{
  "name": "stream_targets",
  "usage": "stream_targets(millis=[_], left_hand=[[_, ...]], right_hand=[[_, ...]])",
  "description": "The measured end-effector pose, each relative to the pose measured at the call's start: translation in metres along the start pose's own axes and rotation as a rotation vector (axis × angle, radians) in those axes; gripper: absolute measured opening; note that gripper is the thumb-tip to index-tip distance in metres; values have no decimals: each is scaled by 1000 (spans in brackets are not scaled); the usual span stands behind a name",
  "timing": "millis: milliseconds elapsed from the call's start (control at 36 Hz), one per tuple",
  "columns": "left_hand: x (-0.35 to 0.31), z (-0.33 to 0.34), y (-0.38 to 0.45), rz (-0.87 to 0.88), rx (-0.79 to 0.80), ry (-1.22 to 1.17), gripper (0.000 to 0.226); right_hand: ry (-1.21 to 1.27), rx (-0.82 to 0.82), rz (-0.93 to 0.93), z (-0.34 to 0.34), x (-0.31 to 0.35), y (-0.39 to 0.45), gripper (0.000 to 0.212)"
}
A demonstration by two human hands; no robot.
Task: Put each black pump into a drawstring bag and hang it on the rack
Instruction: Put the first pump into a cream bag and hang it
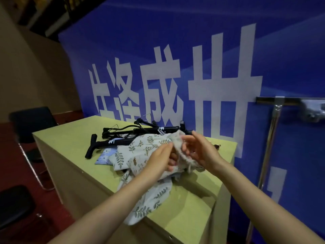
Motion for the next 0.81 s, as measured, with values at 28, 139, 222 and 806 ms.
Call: stream_targets(millis=[28,139,222,806], left_hand=[[5,2,0,-41,4,-84,33],[22,2,-3,-108,-12,-281,44],[36,-5,-2,-114,-123,-327,34],[-3,8,10,-224,137,-523,56]], right_hand=[[-55,46,-13,7,-1,0,47],[-476,58,-89,26,-4,-6,33],[-440,-37,-113,22,-10,-7,26],[-198,236,135,-12,-32,-5,18]])
Point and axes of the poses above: each hand's wrist, its own y-axis towards the middle knuckle, its own z-axis out of the palm, x = y × z, the point moved 5 cm from there along y, towards the middle knuckle, and after that the axes turned 12 degrees about -y, right-handed, at the moved point
